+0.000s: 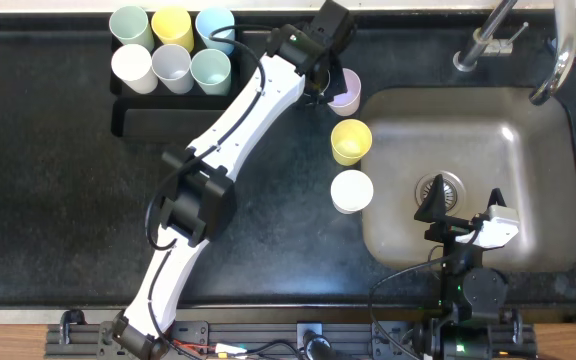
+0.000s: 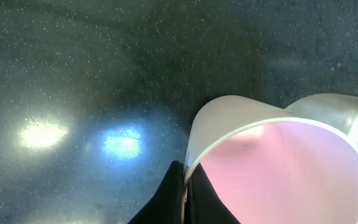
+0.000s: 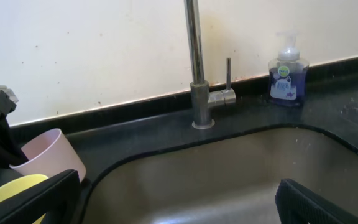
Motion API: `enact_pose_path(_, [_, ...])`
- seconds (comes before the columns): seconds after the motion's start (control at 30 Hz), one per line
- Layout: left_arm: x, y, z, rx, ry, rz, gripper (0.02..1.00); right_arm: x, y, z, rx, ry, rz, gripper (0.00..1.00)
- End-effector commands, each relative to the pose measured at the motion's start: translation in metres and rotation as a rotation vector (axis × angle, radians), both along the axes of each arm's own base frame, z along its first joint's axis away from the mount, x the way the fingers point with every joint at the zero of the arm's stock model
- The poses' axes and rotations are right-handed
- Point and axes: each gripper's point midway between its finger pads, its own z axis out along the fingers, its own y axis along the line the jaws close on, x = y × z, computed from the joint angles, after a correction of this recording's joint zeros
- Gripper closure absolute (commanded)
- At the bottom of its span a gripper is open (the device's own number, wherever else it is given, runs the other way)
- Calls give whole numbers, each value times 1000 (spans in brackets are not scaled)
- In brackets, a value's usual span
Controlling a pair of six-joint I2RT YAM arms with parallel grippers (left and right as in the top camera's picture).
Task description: Store Cups
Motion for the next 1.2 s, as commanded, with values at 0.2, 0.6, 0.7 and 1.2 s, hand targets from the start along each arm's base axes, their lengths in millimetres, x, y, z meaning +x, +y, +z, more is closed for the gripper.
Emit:
enact_pose_path(0.2, [8,83,163,-52,-261,157,985,0,0,1,-4,-11,2,5])
enact_pose_path(0.6, [-116,312,198,240,-61,694,982,0,0,1,-4,-11,2,3])
enact_pose_path(0.7, [-115,327,162,144,-13,755,982,0,0,1,-4,-11,2,5])
enact_pose_path(1.2, [-110,376,94,27,91,920,982,0,0,1,-4,-11,2,3])
